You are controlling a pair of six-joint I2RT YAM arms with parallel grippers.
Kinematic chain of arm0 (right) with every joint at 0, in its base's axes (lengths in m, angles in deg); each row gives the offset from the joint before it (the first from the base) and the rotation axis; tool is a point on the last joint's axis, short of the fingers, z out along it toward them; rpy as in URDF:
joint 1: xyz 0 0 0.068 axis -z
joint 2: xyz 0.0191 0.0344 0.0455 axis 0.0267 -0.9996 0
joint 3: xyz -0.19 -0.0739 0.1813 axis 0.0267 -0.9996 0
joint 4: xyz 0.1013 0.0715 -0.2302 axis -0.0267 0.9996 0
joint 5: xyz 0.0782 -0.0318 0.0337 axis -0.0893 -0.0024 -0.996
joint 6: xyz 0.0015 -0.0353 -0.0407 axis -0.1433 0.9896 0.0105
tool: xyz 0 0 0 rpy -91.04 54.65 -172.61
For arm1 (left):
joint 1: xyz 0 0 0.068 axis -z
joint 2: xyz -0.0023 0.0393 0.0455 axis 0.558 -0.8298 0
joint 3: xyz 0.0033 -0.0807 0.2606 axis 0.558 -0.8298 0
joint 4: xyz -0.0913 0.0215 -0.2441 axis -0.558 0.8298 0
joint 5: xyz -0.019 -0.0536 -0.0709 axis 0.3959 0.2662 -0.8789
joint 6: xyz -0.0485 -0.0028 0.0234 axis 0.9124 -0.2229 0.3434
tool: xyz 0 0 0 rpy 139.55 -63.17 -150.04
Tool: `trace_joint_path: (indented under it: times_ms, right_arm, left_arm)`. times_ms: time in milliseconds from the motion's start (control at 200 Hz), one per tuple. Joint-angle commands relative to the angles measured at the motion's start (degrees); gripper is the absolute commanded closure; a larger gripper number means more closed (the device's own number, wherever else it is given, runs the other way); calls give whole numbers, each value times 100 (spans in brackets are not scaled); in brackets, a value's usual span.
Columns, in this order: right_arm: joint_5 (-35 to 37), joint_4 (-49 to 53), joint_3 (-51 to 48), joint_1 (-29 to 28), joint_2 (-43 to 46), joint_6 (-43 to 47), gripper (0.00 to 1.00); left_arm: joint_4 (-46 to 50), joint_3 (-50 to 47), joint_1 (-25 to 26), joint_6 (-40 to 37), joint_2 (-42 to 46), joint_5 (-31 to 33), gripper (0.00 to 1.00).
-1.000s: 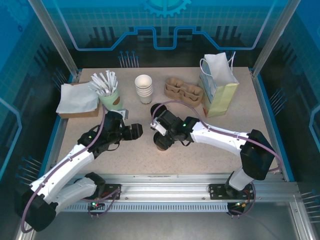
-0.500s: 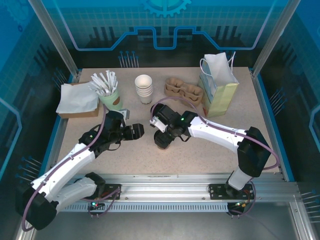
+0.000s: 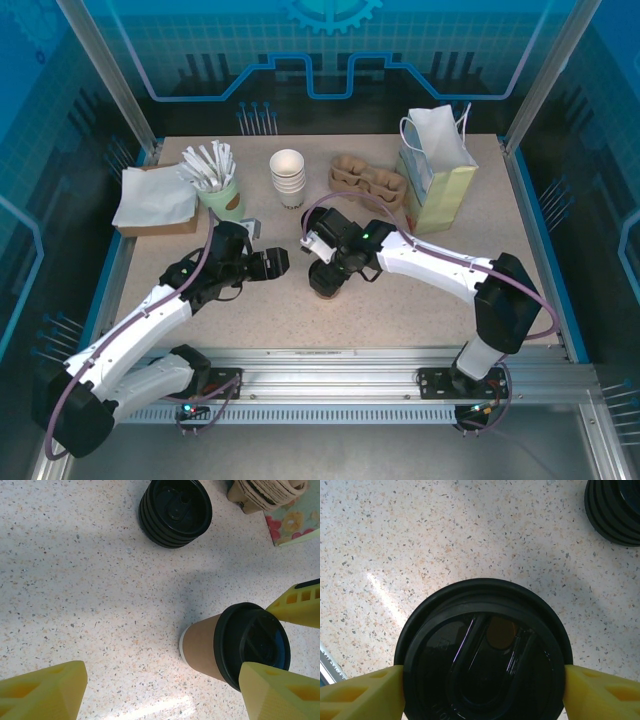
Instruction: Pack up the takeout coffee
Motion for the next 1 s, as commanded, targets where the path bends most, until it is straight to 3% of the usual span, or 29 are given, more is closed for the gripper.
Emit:
trace_joint_path:
  times_ms: [0, 390, 630, 870, 995]
  right_arm:
    - [-64, 150, 40, 55, -87, 64, 20]
    - [-218, 139, -11, 77, 297, -80, 17]
    - [-1636, -317, -666, 923, 1129, -531, 11]
    - [-2683, -929, -1227, 1668, 923, -966, 13]
    - [-2827, -1010, -1339, 1809, 808, -963, 15]
  left_arm:
    - [-93, -63, -50, -18, 24, -150, 19]
    - [-252, -202, -60, -43, 29, -438, 18]
    - [-1035, -448, -58, 92, -187, -1371, 15]
    - [-1621, -485, -22, 158, -1008, -1974, 14]
    - [-1955, -514, 11, 181, -1395, -2299, 14]
